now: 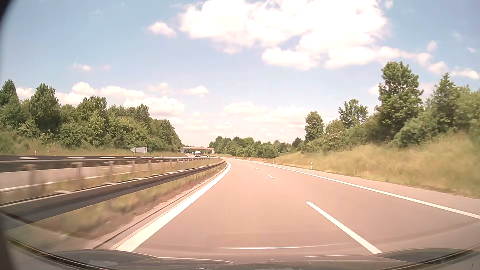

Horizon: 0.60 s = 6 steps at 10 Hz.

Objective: Follow the waypoints while adhering to traffic rules and regulations

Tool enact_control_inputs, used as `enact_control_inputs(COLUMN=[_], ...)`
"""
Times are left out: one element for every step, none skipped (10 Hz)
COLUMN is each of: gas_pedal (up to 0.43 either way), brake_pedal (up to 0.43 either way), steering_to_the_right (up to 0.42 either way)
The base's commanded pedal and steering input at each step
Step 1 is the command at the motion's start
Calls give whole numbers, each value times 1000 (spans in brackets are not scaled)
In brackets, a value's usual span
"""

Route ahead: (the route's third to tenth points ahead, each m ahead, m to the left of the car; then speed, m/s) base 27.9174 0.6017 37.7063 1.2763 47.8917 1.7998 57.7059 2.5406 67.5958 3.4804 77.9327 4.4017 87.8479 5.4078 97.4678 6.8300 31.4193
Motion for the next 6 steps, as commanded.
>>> enact_control_inputs(gas_pedal=[449,429,421,409,409,409], brake_pedal=[12,12,12,12,12,12], steering_to_the_right=[-3,-4,-4,-4,-5,-8])
